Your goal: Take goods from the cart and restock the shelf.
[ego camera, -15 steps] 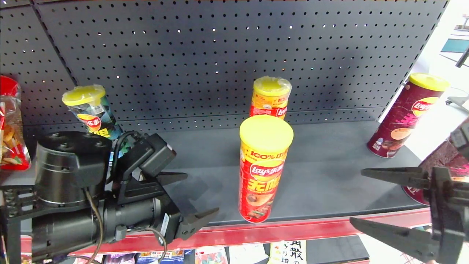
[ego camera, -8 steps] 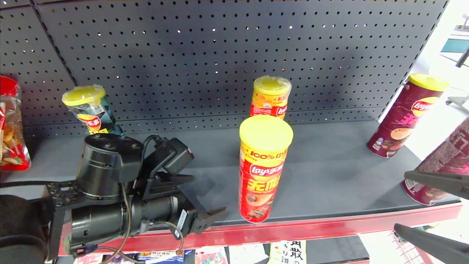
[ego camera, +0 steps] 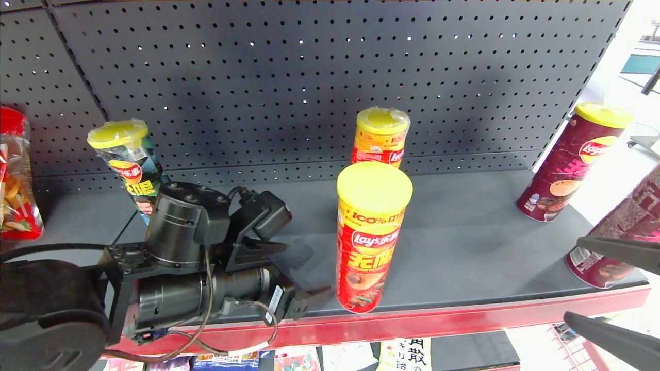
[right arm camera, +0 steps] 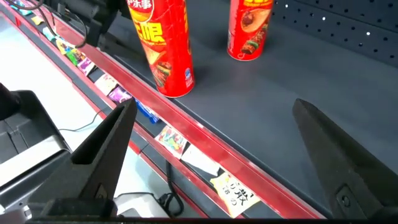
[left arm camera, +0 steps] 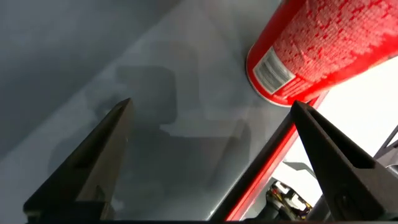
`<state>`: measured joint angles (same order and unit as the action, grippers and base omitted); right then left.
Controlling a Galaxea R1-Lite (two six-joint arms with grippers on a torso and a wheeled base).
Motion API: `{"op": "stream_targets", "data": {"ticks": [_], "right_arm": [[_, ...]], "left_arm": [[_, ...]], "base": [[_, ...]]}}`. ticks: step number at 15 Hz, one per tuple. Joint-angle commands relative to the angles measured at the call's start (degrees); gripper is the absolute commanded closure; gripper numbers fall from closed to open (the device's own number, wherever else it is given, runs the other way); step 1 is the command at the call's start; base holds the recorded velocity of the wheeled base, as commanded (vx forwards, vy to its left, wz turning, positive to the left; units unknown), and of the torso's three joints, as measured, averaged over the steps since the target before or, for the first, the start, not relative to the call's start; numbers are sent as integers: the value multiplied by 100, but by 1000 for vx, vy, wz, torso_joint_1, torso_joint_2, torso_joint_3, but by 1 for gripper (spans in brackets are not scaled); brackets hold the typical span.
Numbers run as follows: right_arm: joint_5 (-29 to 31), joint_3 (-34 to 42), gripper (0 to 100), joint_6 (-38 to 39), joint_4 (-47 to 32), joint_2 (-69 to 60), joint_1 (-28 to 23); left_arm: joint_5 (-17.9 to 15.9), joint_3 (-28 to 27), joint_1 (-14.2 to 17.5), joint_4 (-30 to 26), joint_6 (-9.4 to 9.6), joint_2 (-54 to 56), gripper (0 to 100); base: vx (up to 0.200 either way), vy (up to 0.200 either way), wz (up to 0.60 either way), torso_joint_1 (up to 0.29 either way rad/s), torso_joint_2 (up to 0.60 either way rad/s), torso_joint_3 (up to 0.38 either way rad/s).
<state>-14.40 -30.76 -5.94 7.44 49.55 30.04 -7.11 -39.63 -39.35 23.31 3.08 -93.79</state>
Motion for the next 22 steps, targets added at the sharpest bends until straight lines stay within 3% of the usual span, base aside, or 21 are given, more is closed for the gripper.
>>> {"op": "stream_targets", "data": {"ticks": [1,12,22], "right_arm": [[-2,0,0,-4,3,28,2],[-2,0,0,5,3,19,2],[-2,-9,0,58,3,28,2]], "left_arm": [[-1,-71,-20,7,-1,-139,0],[8,-475,-161,7,-1,-491,0],[8,-519,-169,7,-1,-587,0]], "base": [[0,0,0,0,0,0],[0,0,0,0,0,0],[0,0,0,0,0,0]]}}
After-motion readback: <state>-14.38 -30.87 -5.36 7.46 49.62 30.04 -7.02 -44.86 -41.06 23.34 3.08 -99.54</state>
